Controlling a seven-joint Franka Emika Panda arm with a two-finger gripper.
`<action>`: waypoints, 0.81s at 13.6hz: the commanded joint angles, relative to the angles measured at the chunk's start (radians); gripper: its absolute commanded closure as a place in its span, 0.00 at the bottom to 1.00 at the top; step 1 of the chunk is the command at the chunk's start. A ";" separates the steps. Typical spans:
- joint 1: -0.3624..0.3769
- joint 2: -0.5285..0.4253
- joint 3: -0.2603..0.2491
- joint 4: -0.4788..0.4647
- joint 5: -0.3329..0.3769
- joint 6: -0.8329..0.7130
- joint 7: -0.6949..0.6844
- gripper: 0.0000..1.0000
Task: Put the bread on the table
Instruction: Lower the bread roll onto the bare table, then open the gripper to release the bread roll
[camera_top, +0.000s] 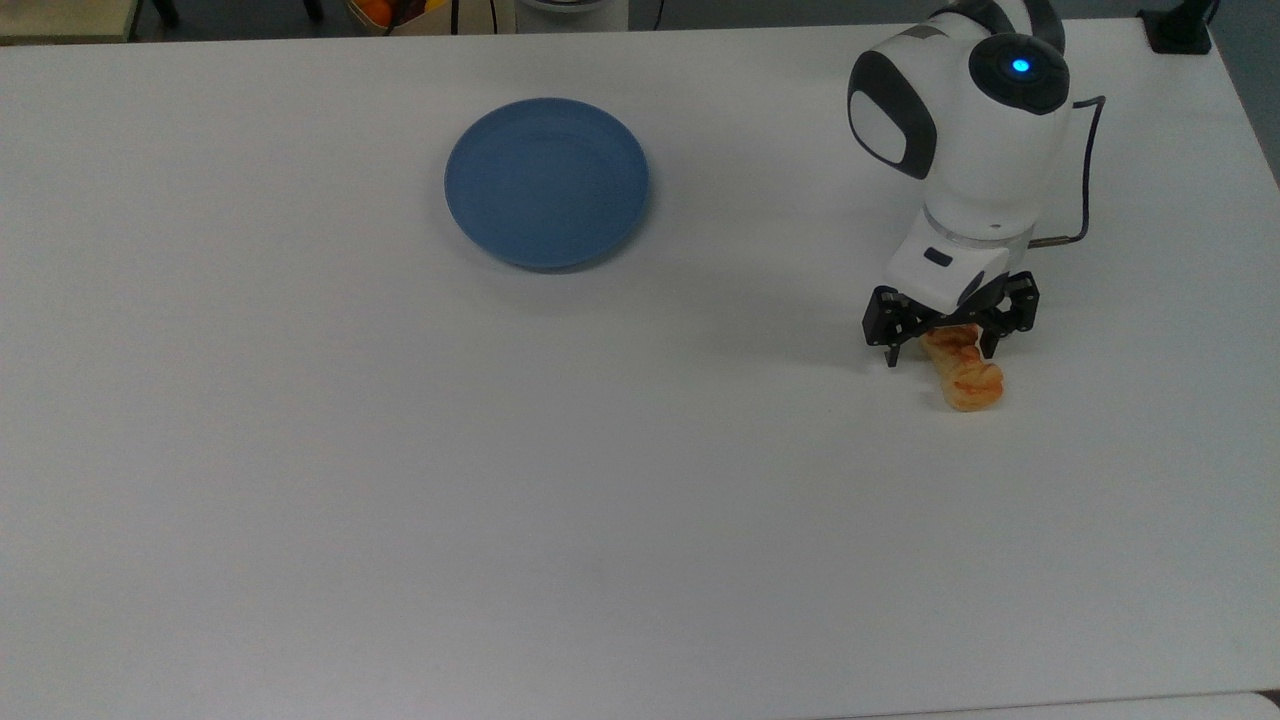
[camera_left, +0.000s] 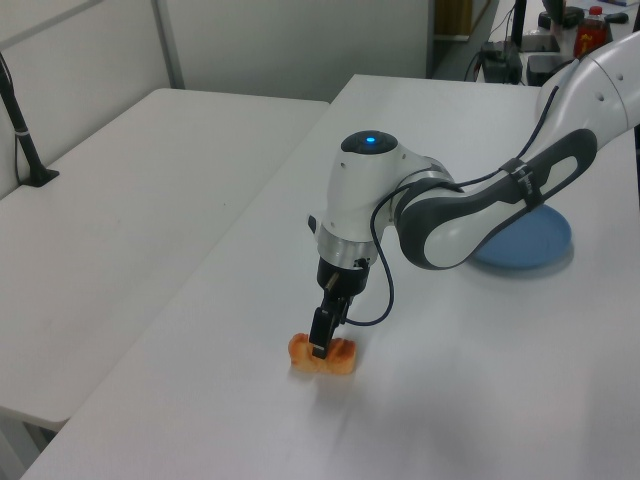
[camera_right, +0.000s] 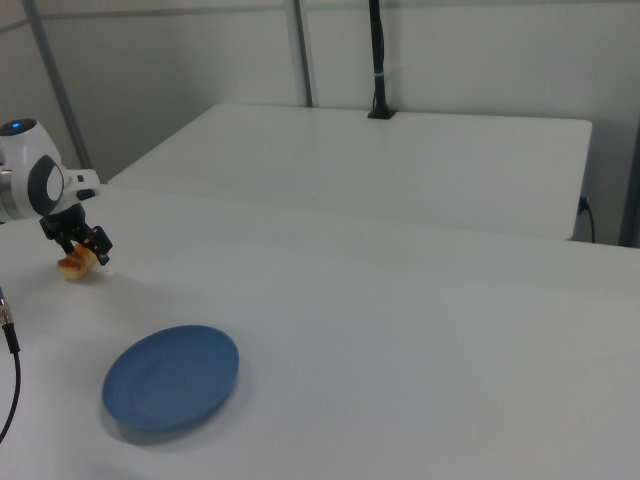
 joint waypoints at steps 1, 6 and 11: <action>0.012 0.001 -0.012 0.006 -0.035 0.012 0.032 0.00; -0.017 -0.131 -0.005 -0.085 -0.012 0.004 0.041 0.00; -0.166 -0.470 0.095 -0.407 0.001 -0.016 0.049 0.00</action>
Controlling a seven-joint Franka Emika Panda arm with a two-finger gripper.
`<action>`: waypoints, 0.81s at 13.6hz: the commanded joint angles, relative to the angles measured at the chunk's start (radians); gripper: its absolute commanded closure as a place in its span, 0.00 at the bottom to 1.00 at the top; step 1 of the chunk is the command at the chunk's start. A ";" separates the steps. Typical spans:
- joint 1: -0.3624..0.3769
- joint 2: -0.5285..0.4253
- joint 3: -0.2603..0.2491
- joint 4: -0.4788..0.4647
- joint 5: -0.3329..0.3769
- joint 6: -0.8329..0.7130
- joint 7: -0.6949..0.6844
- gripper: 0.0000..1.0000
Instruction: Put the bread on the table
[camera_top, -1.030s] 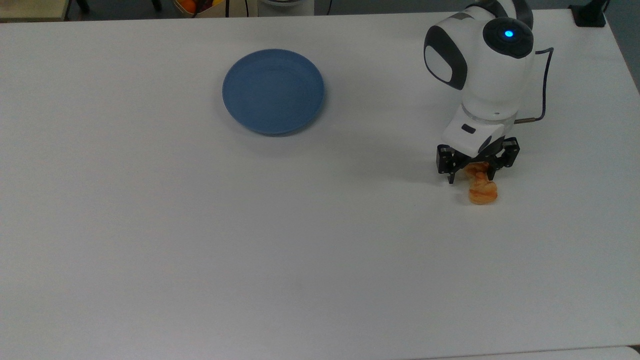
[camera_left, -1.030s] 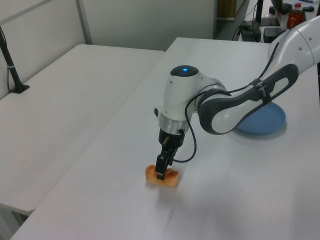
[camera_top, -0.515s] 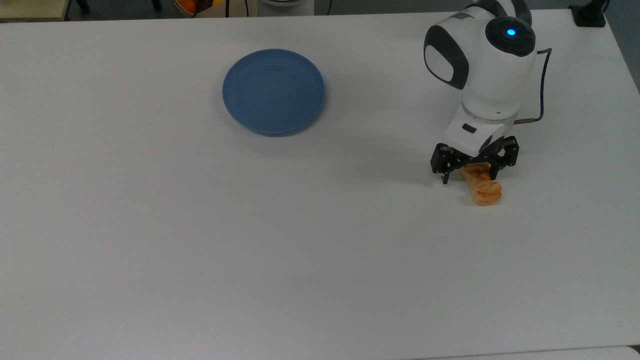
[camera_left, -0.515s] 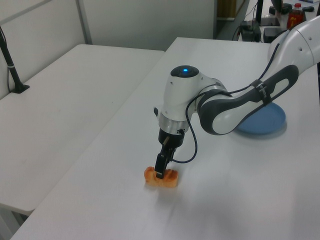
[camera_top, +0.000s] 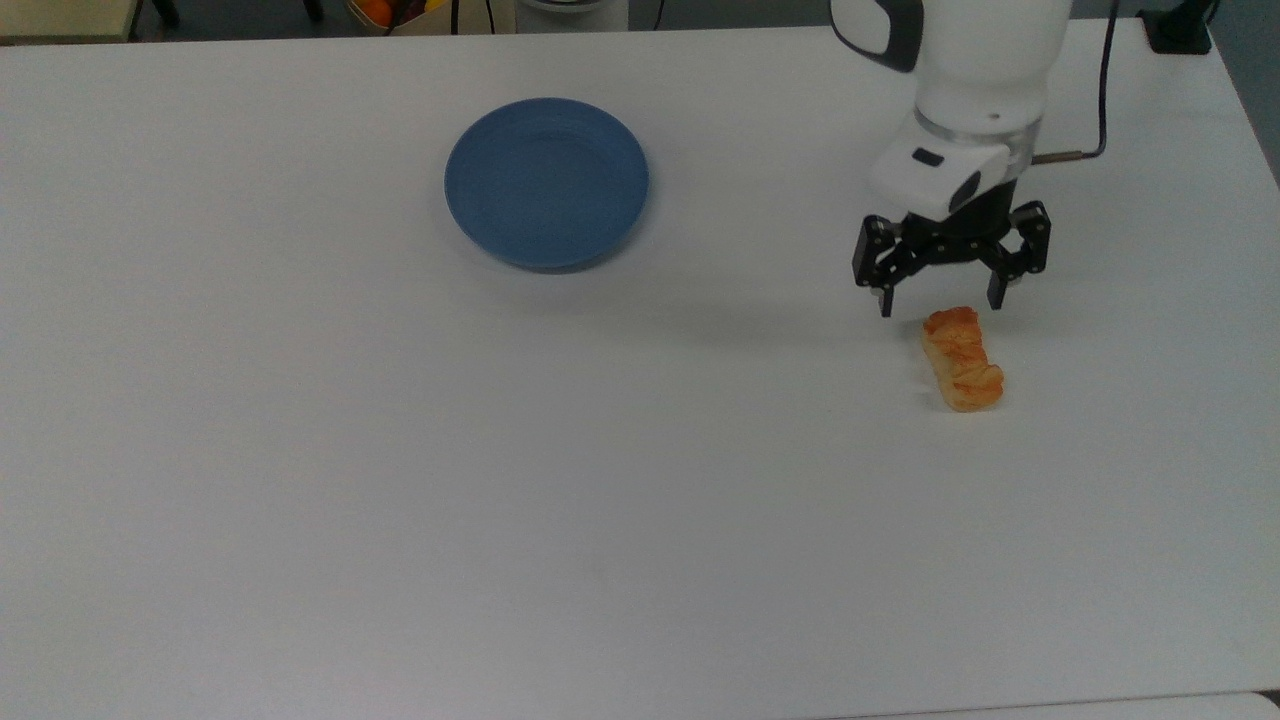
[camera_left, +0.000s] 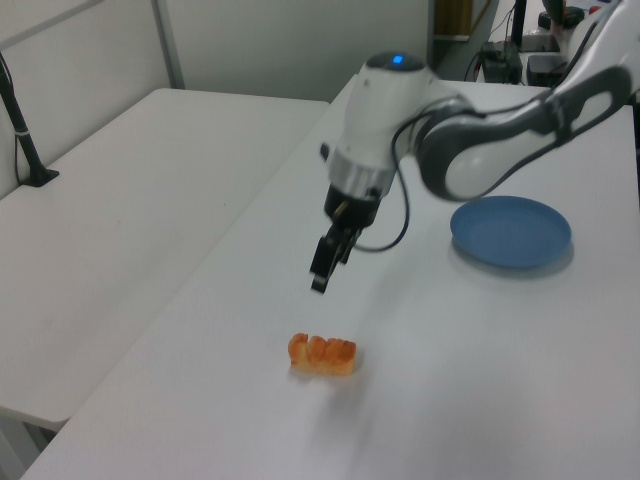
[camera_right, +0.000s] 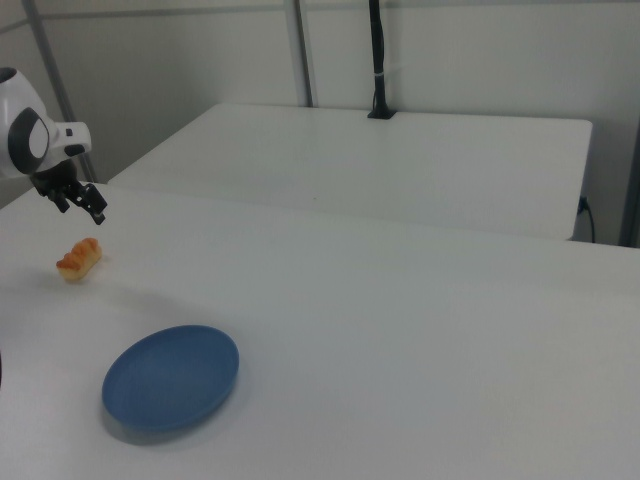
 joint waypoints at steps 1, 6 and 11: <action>-0.176 -0.285 0.120 -0.313 0.011 -0.055 0.026 0.00; -0.382 -0.440 0.200 -0.335 0.011 -0.442 0.015 0.00; -0.522 -0.551 0.191 -0.424 0.013 -0.514 -0.108 0.00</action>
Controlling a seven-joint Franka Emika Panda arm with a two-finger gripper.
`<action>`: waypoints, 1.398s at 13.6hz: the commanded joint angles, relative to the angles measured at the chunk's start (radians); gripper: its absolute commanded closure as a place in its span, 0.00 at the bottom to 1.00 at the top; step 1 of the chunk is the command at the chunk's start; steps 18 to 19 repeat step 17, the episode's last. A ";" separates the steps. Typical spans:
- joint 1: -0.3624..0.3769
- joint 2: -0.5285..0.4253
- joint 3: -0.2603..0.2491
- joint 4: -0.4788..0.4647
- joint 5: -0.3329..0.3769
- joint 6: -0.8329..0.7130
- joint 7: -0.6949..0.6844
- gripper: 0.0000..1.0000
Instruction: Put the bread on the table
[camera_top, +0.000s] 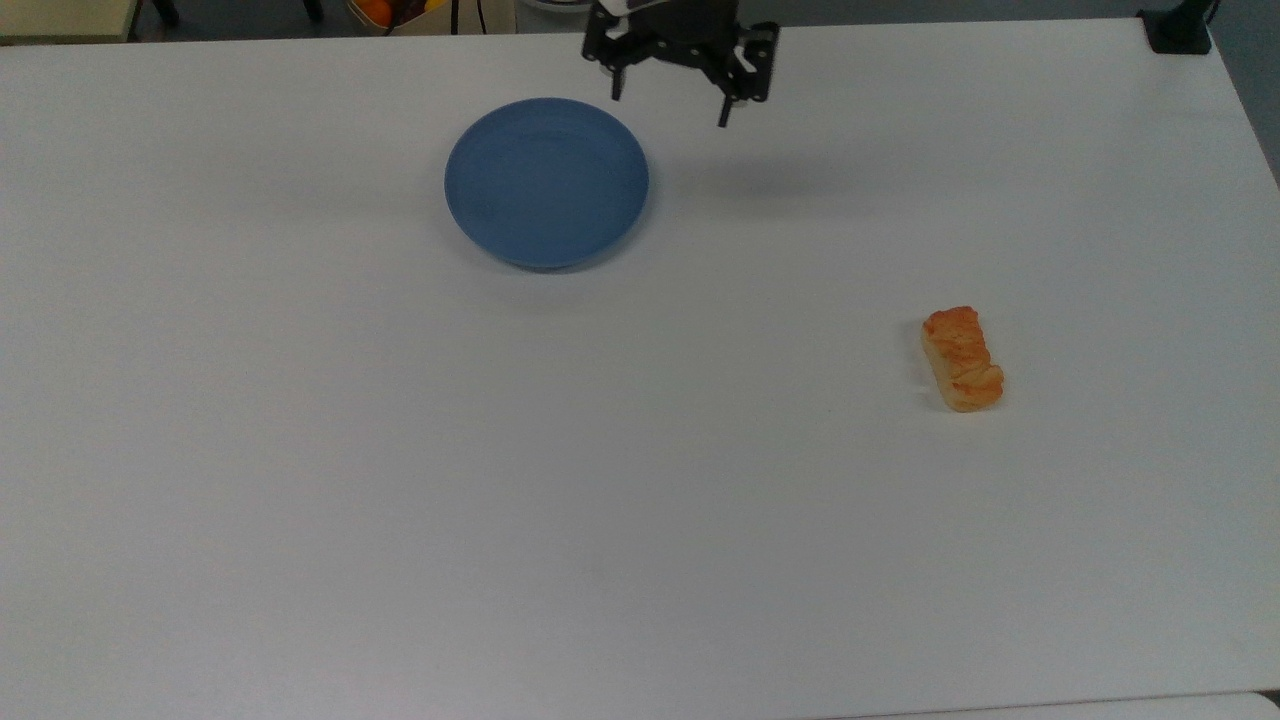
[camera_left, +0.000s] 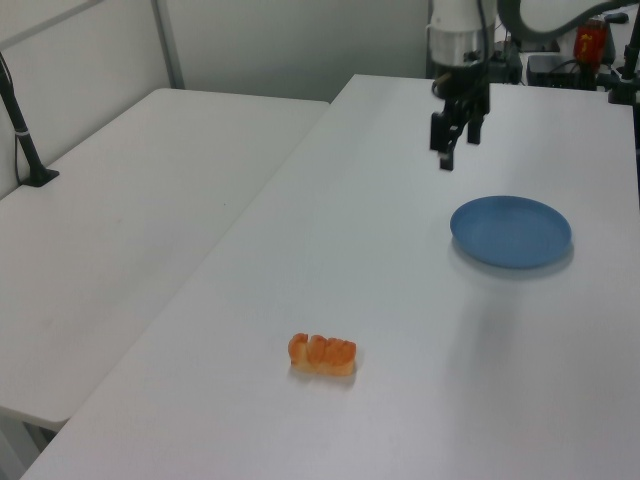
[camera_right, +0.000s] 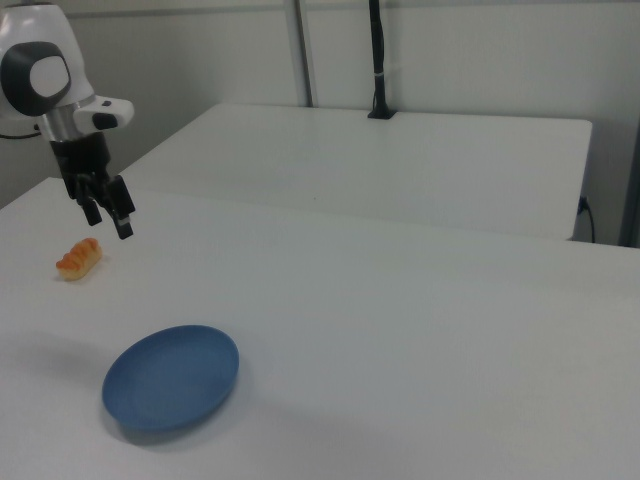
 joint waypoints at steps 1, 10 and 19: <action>-0.097 -0.097 -0.005 -0.122 0.012 0.010 -0.100 0.00; -0.026 -0.127 -0.316 -0.130 0.072 0.021 -0.342 0.00; -0.028 -0.118 -0.368 -0.076 0.135 0.006 -0.456 0.00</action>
